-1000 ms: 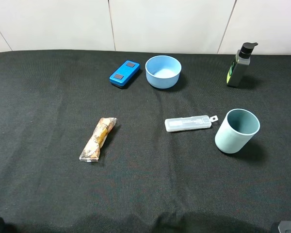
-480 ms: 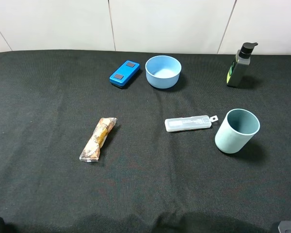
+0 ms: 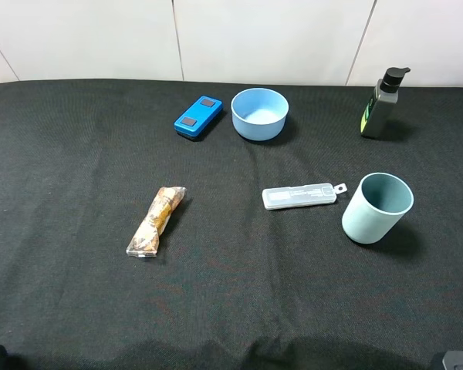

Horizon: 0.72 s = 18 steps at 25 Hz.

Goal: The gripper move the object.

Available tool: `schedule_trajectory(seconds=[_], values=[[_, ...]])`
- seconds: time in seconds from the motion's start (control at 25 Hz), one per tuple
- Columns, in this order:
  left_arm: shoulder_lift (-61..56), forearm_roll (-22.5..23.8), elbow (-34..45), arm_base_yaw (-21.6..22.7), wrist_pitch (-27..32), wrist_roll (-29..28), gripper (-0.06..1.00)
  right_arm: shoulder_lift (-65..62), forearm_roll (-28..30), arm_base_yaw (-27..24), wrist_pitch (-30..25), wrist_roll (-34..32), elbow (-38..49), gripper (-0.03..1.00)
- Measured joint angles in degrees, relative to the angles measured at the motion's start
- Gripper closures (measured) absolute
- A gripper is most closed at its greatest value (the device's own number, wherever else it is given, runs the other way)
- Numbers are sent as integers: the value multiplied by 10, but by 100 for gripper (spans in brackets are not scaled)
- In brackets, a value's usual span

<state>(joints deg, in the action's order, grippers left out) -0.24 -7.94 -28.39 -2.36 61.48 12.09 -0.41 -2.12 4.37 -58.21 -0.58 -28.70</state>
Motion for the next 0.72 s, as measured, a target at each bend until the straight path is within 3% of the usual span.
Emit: schedule_trajectory(seconds=[0.72], values=[[0,0,0,0,0,0,-5,0,0,0,0,0,0,27]])
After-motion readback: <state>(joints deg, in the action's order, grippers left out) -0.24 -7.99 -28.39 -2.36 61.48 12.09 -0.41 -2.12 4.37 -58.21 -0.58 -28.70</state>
